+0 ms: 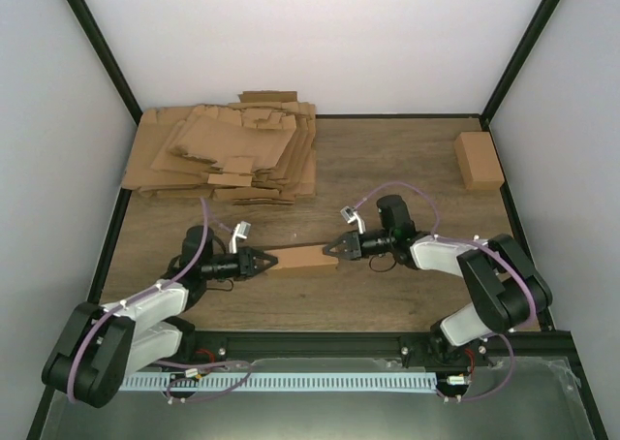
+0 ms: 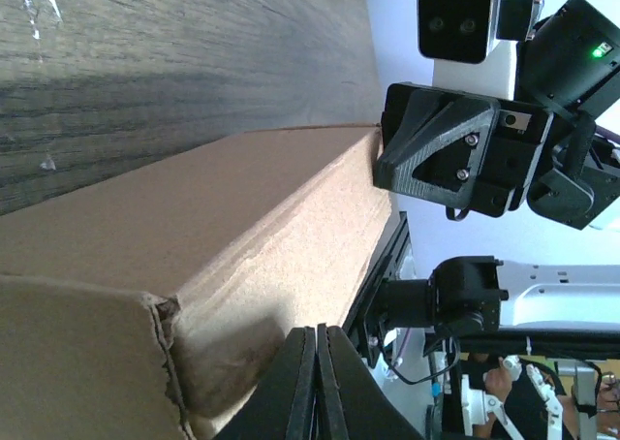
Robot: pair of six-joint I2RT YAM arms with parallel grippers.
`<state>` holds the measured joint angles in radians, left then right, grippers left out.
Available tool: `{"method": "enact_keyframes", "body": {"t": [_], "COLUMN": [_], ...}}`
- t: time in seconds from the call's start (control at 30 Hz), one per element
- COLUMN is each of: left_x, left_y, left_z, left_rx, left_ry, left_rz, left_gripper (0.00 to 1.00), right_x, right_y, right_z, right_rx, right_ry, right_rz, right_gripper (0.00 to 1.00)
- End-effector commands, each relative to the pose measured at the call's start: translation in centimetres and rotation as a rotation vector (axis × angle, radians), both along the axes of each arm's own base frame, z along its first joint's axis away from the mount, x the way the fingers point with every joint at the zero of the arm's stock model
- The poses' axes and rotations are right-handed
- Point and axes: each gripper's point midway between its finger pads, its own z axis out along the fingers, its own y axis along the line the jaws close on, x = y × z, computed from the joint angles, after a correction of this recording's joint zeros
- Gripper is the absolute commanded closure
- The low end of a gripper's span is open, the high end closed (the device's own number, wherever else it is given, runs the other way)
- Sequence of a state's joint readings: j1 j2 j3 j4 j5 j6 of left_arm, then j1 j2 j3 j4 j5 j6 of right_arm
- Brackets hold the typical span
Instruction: Fold the paper box
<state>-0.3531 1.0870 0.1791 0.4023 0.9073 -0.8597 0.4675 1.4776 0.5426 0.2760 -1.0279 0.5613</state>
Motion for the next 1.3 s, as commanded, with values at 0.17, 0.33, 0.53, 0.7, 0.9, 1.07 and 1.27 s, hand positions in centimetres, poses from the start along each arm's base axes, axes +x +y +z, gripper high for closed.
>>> {"method": "enact_keyframes", "body": {"t": [0.17,0.33,0.53,0.7,0.9,1.07,1.27], "left_x": [0.9,1.2,0.8,0.6,0.8,1.1,1.9], "left_y": [0.0,-0.2,0.1,0.3,0.1,0.4,1.1], "left_z": [2.8,5.8,2.3,-0.4,-0.4,1.4,4.2], "left_rx": [0.002,-0.022,0.006,0.049,0.059,0.099,0.169], "left_ry": [-0.09,-0.135,-0.075,-0.038,-0.017,-0.028,-0.024], "left_rz": [0.006,0.004,0.007,0.003,-0.006,0.011,0.066], "left_gripper": [0.96,0.96,0.96,0.96,0.96,0.96,0.84], "right_x": [0.2,0.4,0.0,-0.4,-0.3,0.0,0.3], "right_y": [0.2,0.4,0.1,-0.1,-0.1,-0.1,-0.4], "right_z": [0.8,4.0,1.9,-1.7,-2.2,0.1,3.2], "right_rx": [0.002,0.035,0.014,-0.014,-0.018,-0.021,-0.035], "right_ry": [-0.022,-0.079,-0.047,0.009,0.02,-0.028,-0.096], "right_rz": [0.003,0.01,0.006,-0.001,0.001,-0.005,-0.026], "right_gripper": [0.99,0.99,0.99,0.99,0.99,0.99,0.96]}}
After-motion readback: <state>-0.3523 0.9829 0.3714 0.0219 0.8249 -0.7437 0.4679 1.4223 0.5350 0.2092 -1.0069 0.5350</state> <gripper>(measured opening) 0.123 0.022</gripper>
